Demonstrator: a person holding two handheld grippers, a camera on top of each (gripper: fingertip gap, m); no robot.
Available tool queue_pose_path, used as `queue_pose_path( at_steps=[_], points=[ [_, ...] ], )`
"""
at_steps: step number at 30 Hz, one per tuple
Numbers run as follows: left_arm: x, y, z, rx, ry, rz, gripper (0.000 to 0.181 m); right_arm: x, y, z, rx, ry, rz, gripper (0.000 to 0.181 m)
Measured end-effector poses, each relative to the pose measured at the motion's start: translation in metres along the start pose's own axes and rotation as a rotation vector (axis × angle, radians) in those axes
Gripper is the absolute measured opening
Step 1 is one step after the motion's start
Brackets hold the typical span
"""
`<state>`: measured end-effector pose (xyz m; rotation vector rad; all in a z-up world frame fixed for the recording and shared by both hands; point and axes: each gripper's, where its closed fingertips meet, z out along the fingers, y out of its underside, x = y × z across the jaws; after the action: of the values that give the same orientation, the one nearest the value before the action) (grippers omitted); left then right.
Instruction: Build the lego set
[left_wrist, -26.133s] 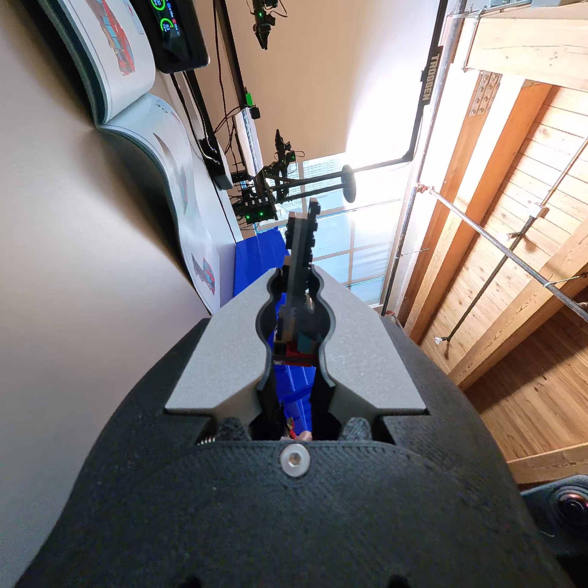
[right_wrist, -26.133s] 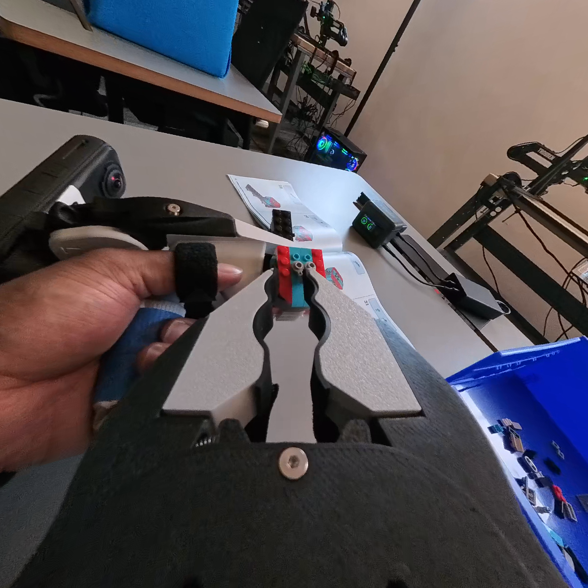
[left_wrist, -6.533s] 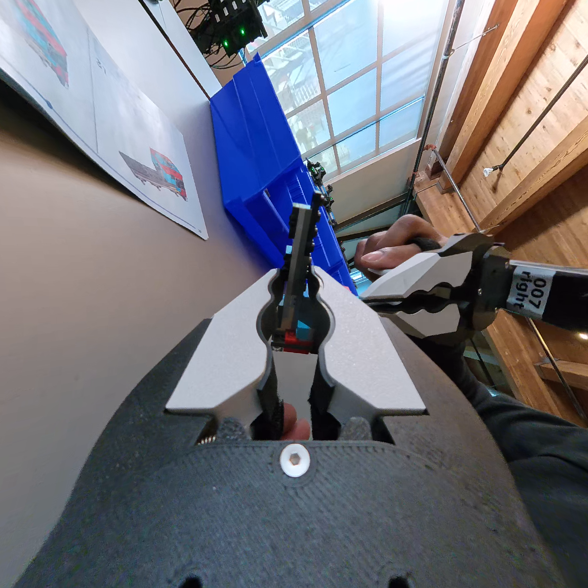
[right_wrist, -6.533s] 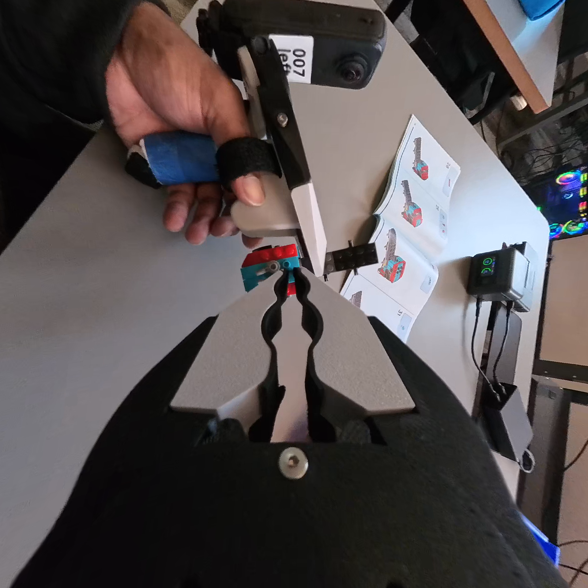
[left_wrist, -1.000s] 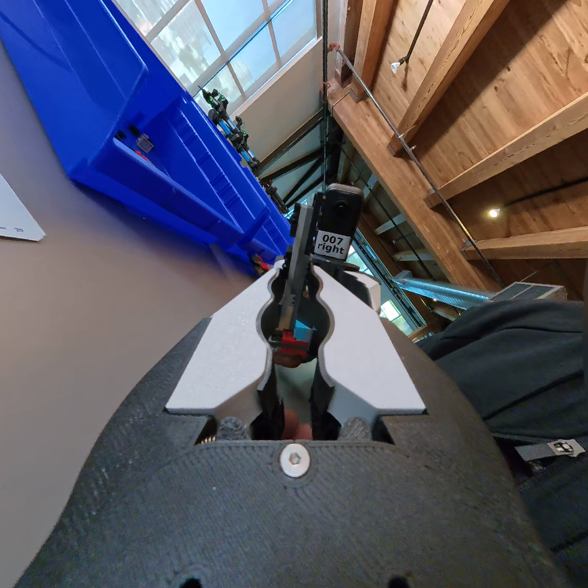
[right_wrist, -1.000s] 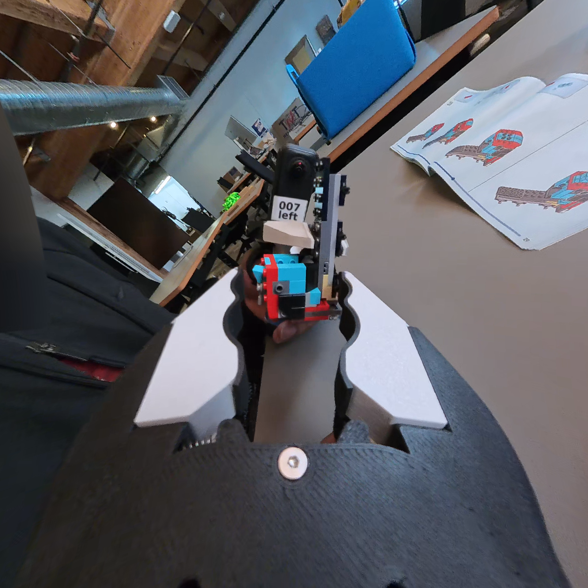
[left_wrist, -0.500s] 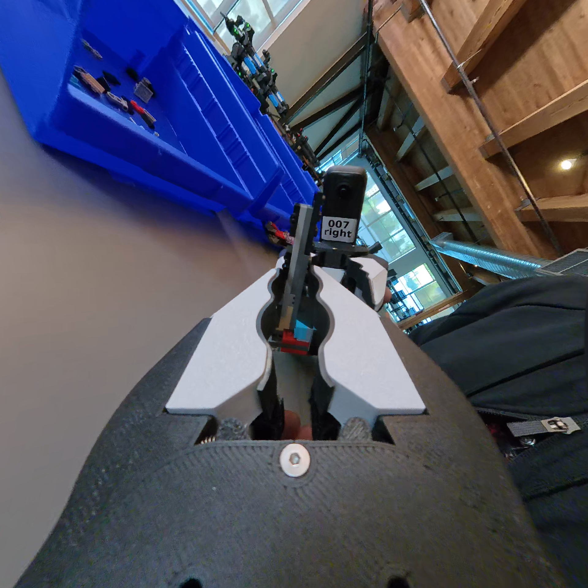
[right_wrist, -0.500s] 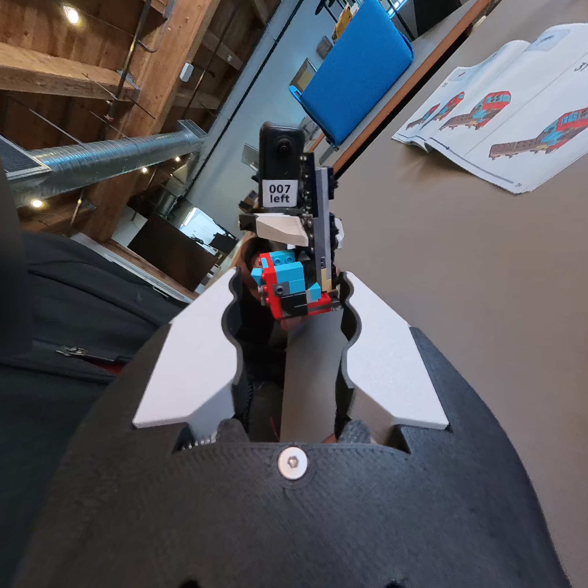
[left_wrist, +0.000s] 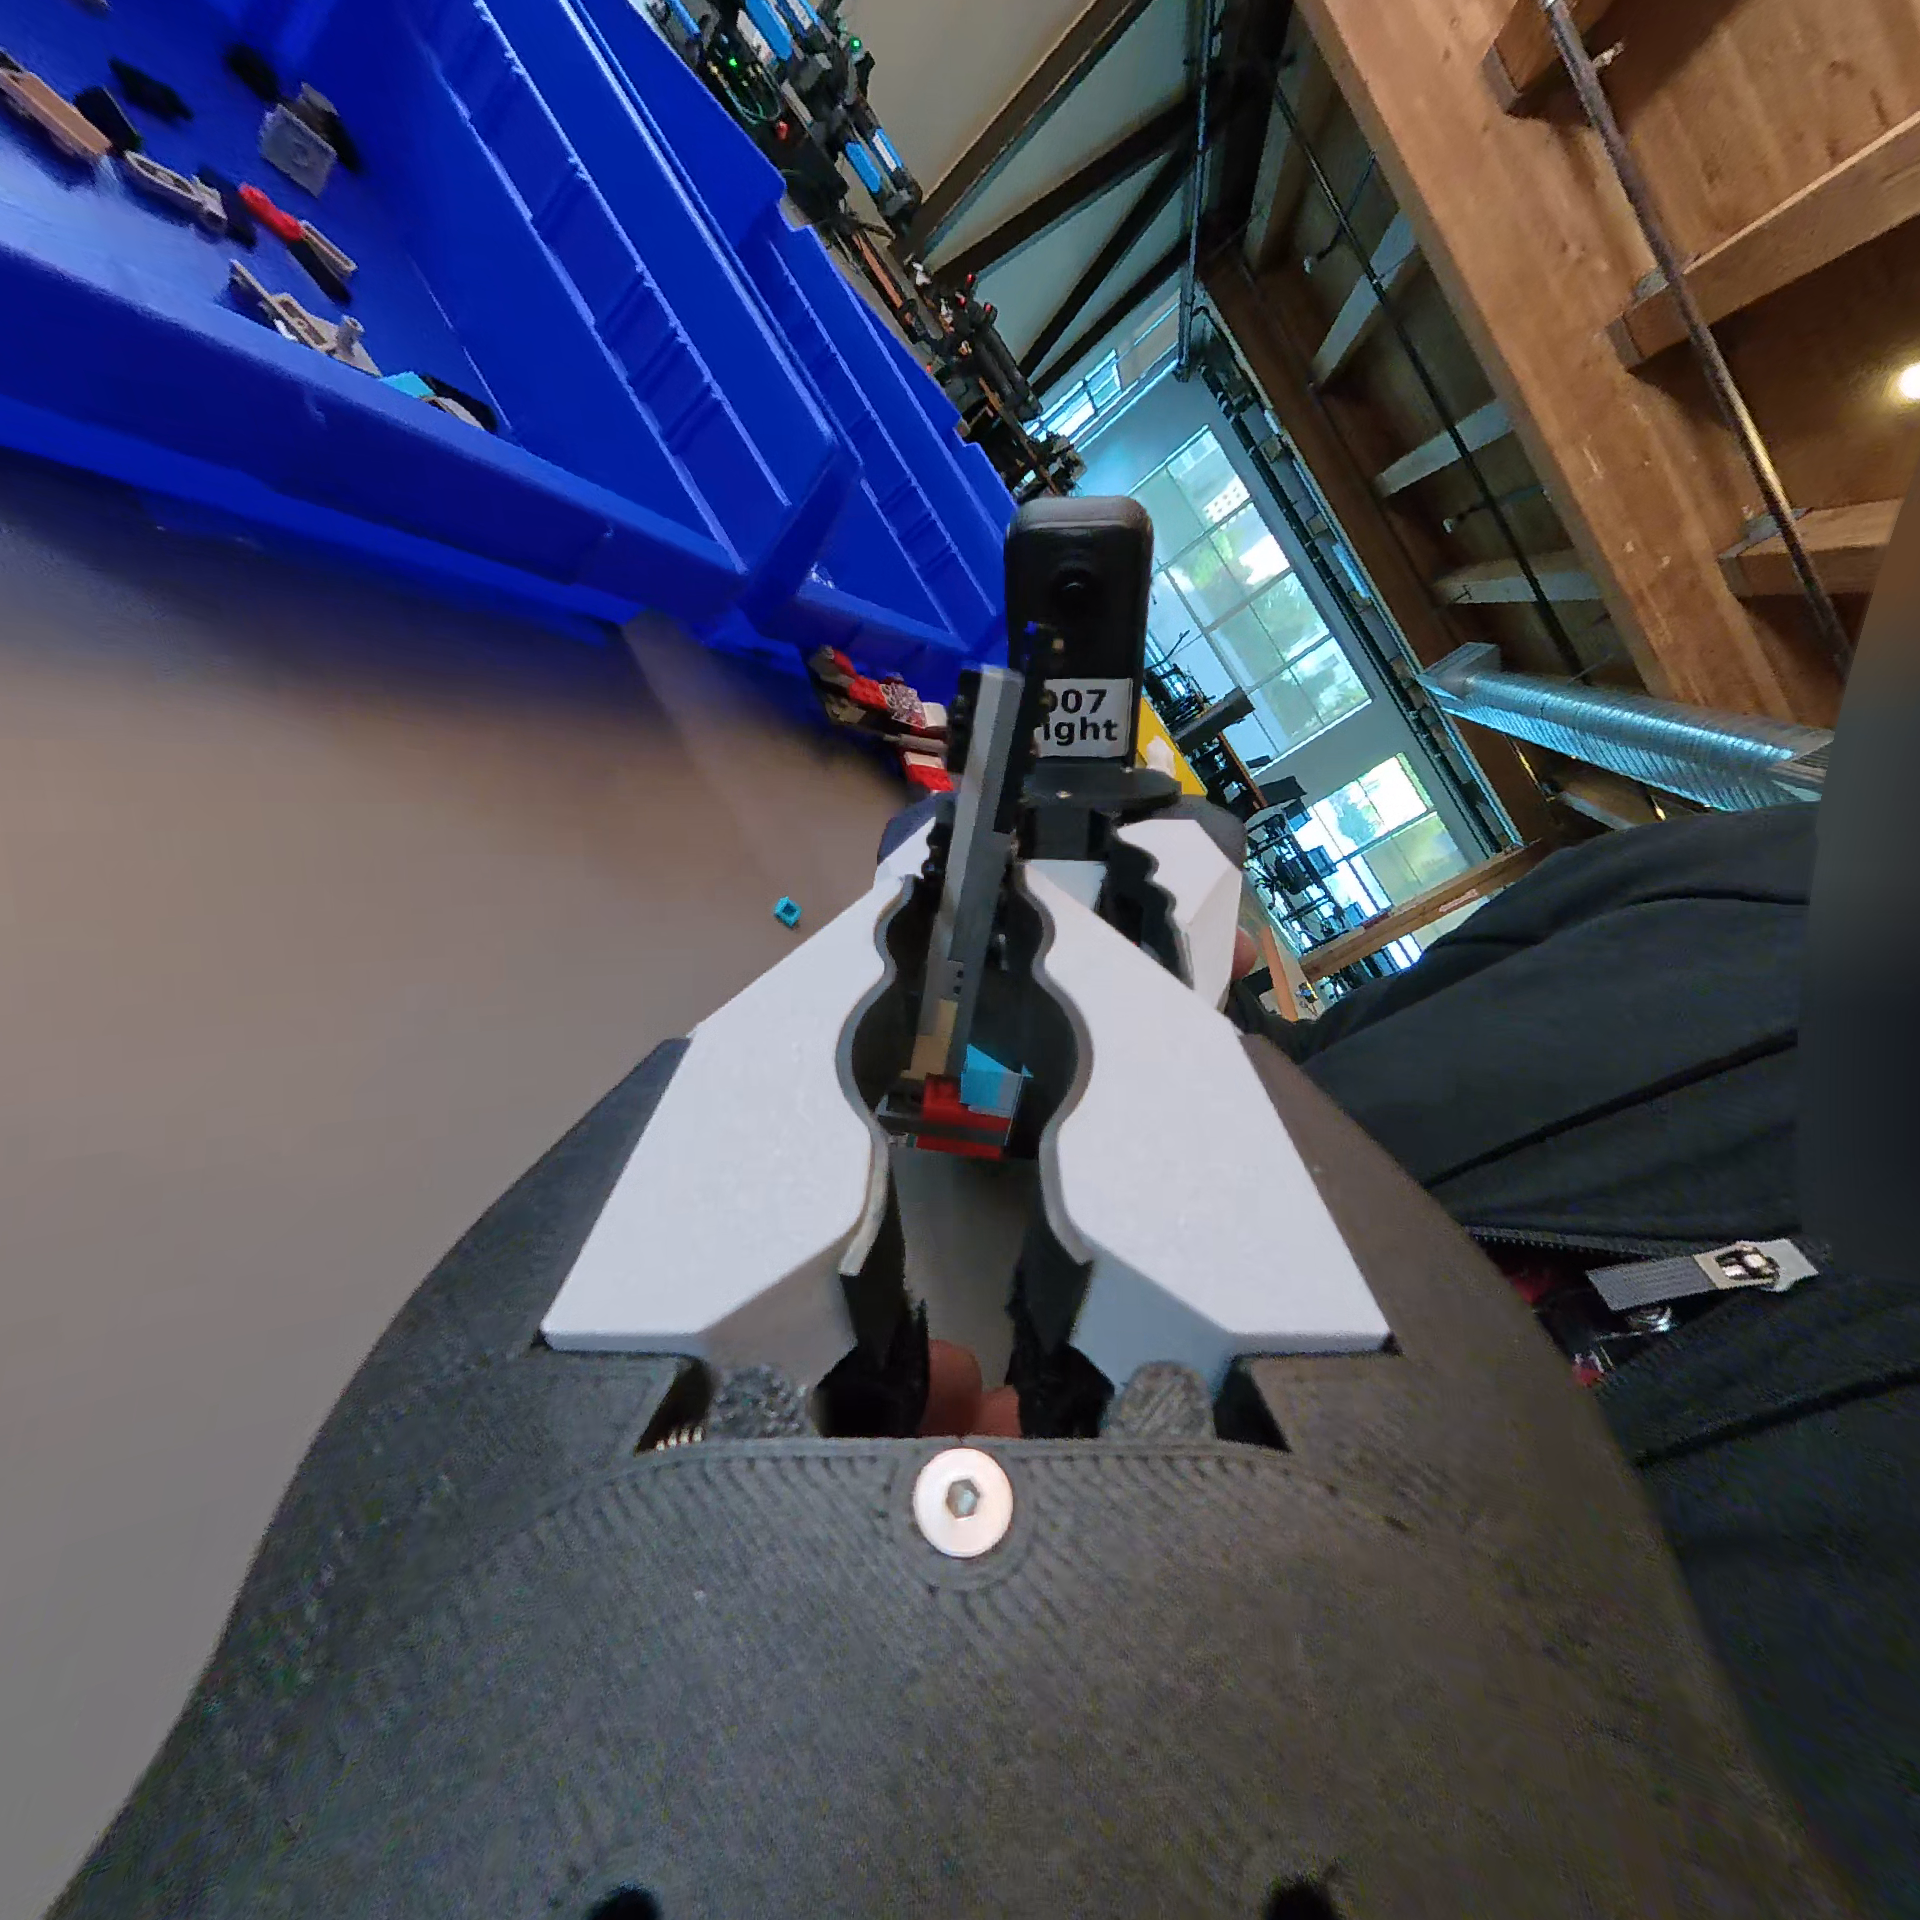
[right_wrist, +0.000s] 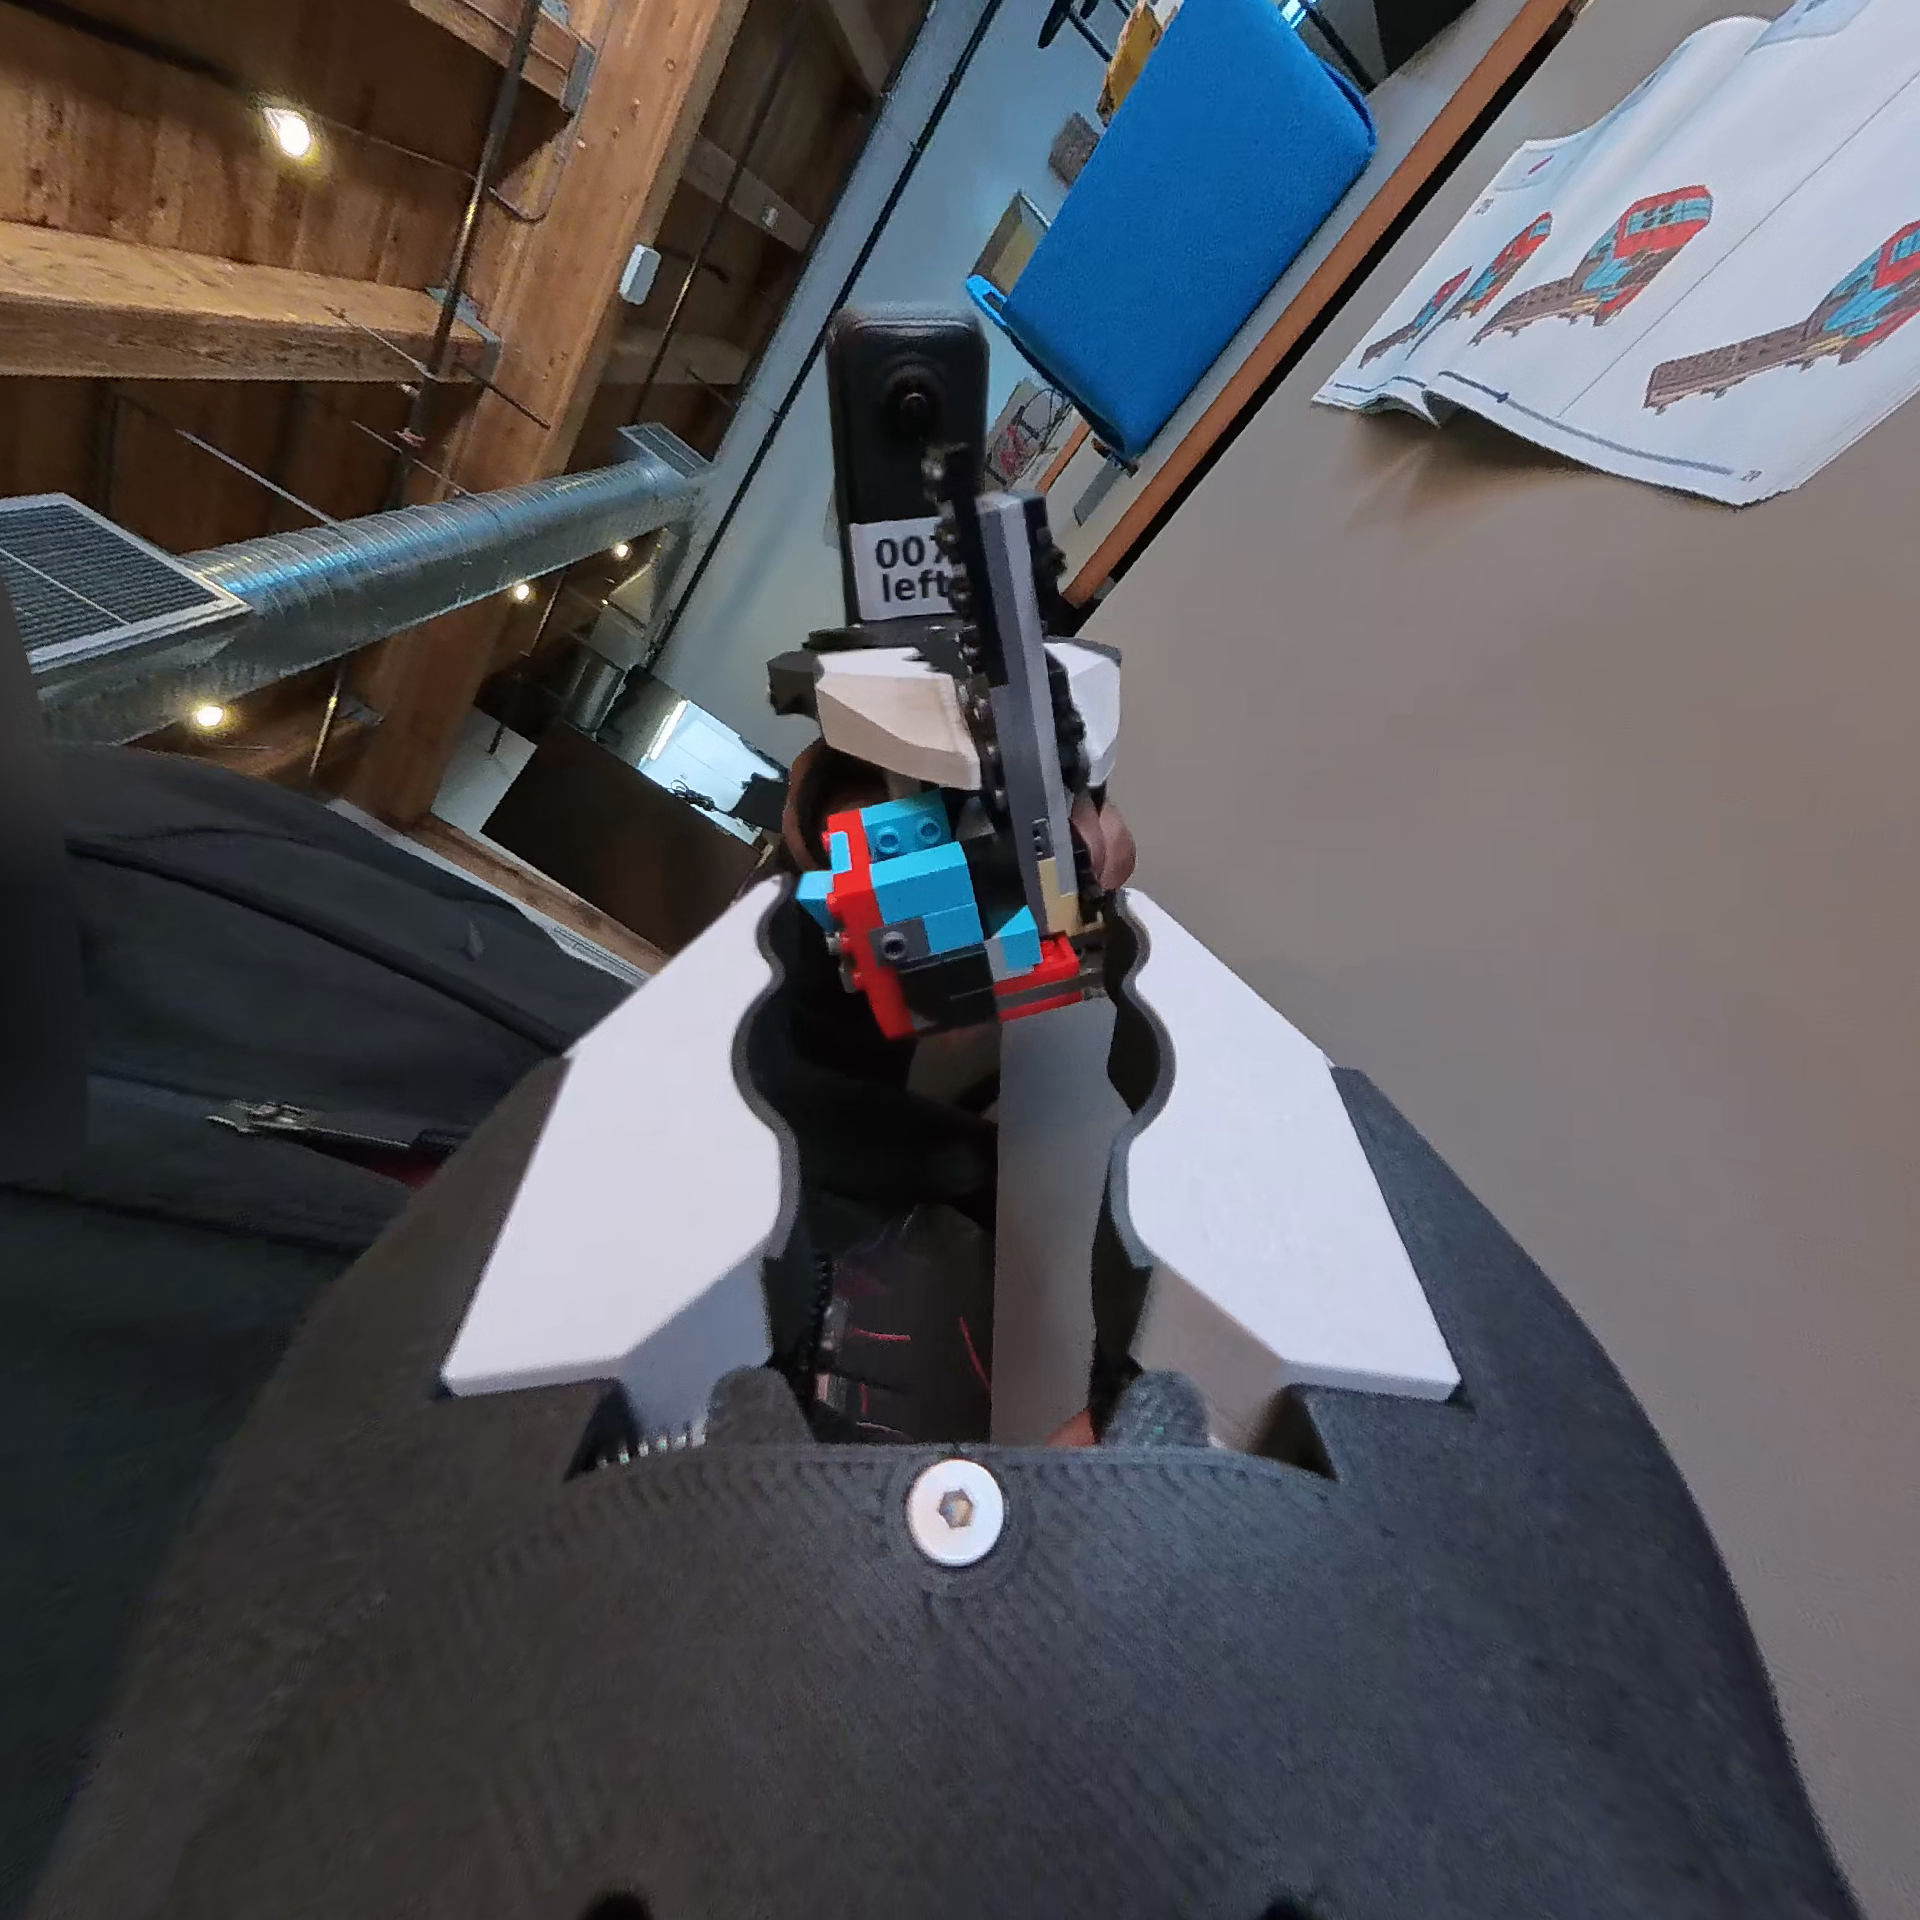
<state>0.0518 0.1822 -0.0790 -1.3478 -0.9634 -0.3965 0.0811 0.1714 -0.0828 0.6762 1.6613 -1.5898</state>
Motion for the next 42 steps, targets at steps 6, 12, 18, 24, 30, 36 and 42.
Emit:
queue_pose_path(
  at_steps=[6,12,18,24,30,36,42],
  points=[
    [0.008,0.0,0.008,-0.01,0.034,0.012,0.014,-0.004,-0.001,-0.008,0.0,0.027,-0.055,0.056],
    [0.014,-0.003,0.016,-0.009,0.049,0.014,0.015,-0.007,-0.006,-0.016,0.025,0.053,-0.103,0.055],
    [0.015,-0.006,0.023,0.009,0.031,-0.022,0.014,-0.006,-0.01,-0.023,0.065,0.071,-0.118,0.055],
    [0.004,-0.005,0.027,0.071,-0.006,-0.114,0.014,-0.002,-0.016,-0.03,0.114,0.086,-0.083,0.057],
    [-0.007,-0.003,0.027,0.176,0.01,-0.237,0.015,-0.003,-0.022,-0.038,0.158,0.091,-0.059,0.065],
    [-0.01,-0.012,0.023,0.336,0.053,-0.335,0.015,0.003,-0.02,-0.043,0.21,0.149,-0.009,0.065],
    [-0.013,-0.018,0.02,0.516,0.02,-0.33,0.015,0.009,-0.023,-0.044,0.322,0.198,0.07,0.065]
  ],
)
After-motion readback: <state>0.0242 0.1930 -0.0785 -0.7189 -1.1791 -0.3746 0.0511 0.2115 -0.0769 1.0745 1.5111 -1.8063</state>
